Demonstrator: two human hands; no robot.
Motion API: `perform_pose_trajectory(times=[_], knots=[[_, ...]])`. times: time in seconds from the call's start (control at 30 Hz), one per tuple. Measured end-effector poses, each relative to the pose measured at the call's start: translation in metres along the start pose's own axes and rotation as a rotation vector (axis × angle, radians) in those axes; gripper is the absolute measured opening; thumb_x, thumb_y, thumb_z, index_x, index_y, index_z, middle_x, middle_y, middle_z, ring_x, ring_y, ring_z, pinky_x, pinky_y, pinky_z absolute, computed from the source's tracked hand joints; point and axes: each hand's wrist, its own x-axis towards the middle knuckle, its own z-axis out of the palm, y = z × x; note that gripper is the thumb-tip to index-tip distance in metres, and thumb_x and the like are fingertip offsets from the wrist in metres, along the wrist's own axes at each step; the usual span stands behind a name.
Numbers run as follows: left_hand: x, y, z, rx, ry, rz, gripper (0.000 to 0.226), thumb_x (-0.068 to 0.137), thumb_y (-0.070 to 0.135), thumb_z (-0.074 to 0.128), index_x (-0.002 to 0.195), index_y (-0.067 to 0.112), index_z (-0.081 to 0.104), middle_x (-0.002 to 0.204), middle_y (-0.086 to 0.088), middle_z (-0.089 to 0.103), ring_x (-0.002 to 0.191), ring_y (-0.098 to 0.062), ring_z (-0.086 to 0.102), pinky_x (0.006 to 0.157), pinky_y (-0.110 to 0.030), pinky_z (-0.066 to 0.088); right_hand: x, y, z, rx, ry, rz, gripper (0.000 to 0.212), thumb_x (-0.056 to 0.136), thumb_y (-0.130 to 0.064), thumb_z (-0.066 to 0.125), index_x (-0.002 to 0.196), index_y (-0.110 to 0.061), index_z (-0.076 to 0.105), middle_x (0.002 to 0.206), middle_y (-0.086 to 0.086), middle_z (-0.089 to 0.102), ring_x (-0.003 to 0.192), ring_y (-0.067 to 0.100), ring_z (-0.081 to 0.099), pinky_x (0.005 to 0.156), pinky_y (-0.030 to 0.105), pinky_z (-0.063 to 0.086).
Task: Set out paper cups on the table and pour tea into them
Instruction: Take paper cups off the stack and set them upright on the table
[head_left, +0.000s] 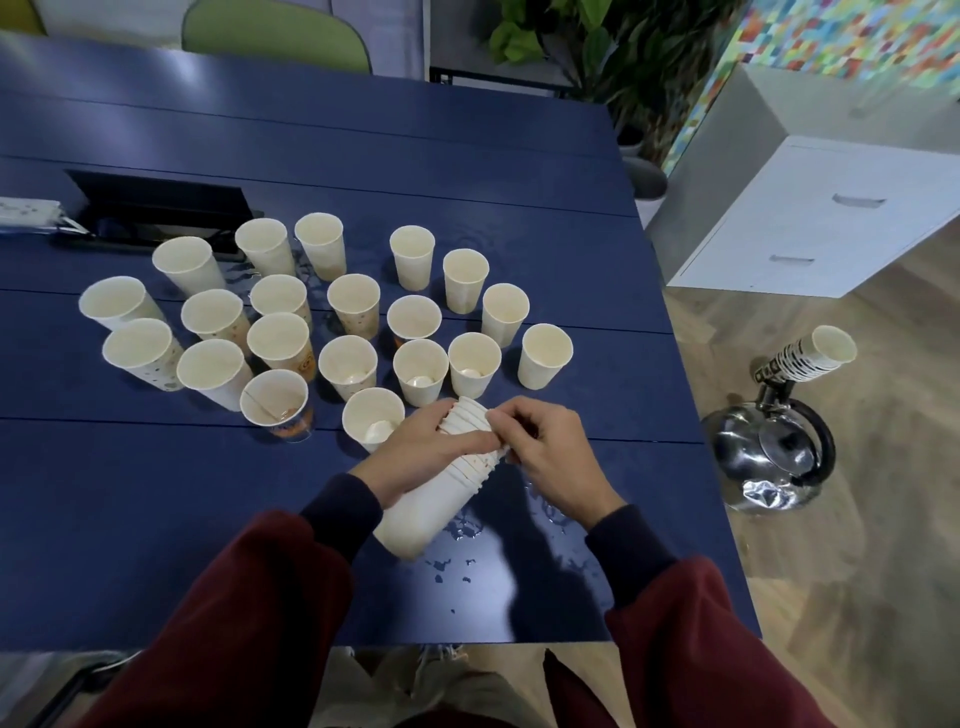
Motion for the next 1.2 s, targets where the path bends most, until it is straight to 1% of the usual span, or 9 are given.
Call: perform_pose_trajectory(times=[0.2, 0.4, 0.5, 0.6, 0.77, 0.93, 1.03, 1.1, 1.2], knots=[[0.004, -0.001, 0.003, 0.023, 0.013, -0.035, 0.039, 0.077, 0.038, 0.084, 0.110, 0.025, 0.069, 0.101, 0.008, 0.077, 0.096, -0.011, 0.072, 0.091, -0.035, 0.056, 0.006, 0.009, -0.002, 0.085, 0.064, 0.057, 0.025, 0.099, -0.021, 0.062, 0.076, -0.011, 0.067, 0.061, -0.002, 0.063, 0.057, 0.013, 0.055, 0.064, 0.043, 0.053], [-0.001, -0.012, -0.010, 0.040, 0.073, -0.094, 0.036, 0.074, 0.041, 0.086, 0.100, 0.022, 0.069, 0.095, 0.010, 0.075, 0.094, -0.009, 0.068, 0.078, -0.023, 0.048, 0.020, 0.023, -0.022, -0.026, 0.344, 0.038, 0.024, 0.100, -0.025, 0.059, 0.079, -0.014, 0.064, 0.070, 0.006, 0.068, 0.066, 0.029, 0.064, 0.067, 0.044, 0.055], [-0.002, -0.018, -0.014, 0.015, 0.060, -0.104, 0.038, 0.075, 0.041, 0.085, 0.104, 0.020, 0.071, 0.099, 0.007, 0.076, 0.100, -0.012, 0.069, 0.082, -0.023, 0.048, 0.022, 0.031, -0.023, -0.143, 0.311, -0.029, 0.023, 0.099, -0.021, 0.060, 0.080, -0.010, 0.064, 0.073, 0.008, 0.068, 0.070, 0.031, 0.061, 0.067, 0.044, 0.052], [-0.003, -0.019, -0.013, 0.019, 0.040, -0.105, 0.036, 0.076, 0.044, 0.083, 0.103, 0.023, 0.073, 0.100, 0.010, 0.076, 0.102, -0.008, 0.068, 0.089, -0.025, 0.049, 0.022, 0.041, -0.014, -0.326, 0.254, -0.109, 0.012, 0.096, -0.015, 0.065, 0.087, -0.008, 0.071, 0.080, 0.003, 0.070, 0.072, 0.022, 0.062, 0.070, 0.039, 0.051], [-0.002, -0.015, -0.014, -0.016, -0.002, -0.145, 0.031, 0.080, 0.042, 0.081, 0.102, 0.023, 0.073, 0.098, 0.009, 0.077, 0.101, -0.010, 0.070, 0.089, -0.025, 0.051, 0.021, 0.054, -0.001, -0.417, 0.144, -0.044, 0.016, 0.095, -0.014, 0.065, 0.104, -0.005, 0.075, 0.099, 0.011, 0.076, 0.089, 0.031, 0.068, 0.081, 0.042, 0.054], [-0.001, -0.017, -0.016, -0.015, 0.084, -0.194, 0.057, 0.069, 0.058, 0.083, 0.112, 0.027, 0.062, 0.113, 0.008, 0.070, 0.105, -0.009, 0.066, 0.096, -0.033, 0.052, 0.016, 0.048, -0.002, -0.384, 0.196, -0.074, 0.023, 0.095, -0.017, 0.065, 0.115, -0.010, 0.072, 0.109, 0.006, 0.073, 0.082, 0.021, 0.068, 0.081, 0.037, 0.055], [-0.003, -0.011, -0.013, -0.073, 0.070, -0.182, 0.051, 0.076, 0.056, 0.079, 0.112, 0.024, 0.063, 0.108, 0.006, 0.073, 0.098, -0.009, 0.070, 0.089, -0.030, 0.056, 0.013, 0.030, 0.002, -0.312, 0.223, -0.150, 0.018, 0.095, -0.027, 0.066, 0.106, -0.016, 0.073, 0.101, -0.006, 0.071, 0.071, 0.010, 0.063, 0.073, 0.030, 0.054], [-0.005, -0.004, -0.009, -0.152, 0.037, -0.162, 0.047, 0.083, 0.052, 0.074, 0.114, 0.018, 0.064, 0.106, 0.001, 0.076, 0.094, -0.012, 0.073, 0.081, -0.029, 0.058, 0.010, 0.018, 0.009, -0.226, 0.126, -0.146, 0.016, 0.097, -0.030, 0.064, 0.100, -0.019, 0.075, 0.091, -0.012, 0.070, 0.071, 0.007, 0.063, 0.071, 0.027, 0.052], [-0.007, 0.001, -0.008, -0.231, -0.023, -0.099, 0.044, 0.091, 0.048, 0.068, 0.116, 0.011, 0.067, 0.108, -0.012, 0.075, 0.093, -0.021, 0.073, 0.077, -0.031, 0.057, 0.008, 0.009, 0.017, -0.116, 0.017, -0.107, 0.022, 0.101, -0.028, 0.058, 0.087, -0.018, 0.072, 0.071, -0.011, 0.065, 0.066, 0.012, 0.060, 0.066, 0.040, 0.054]])
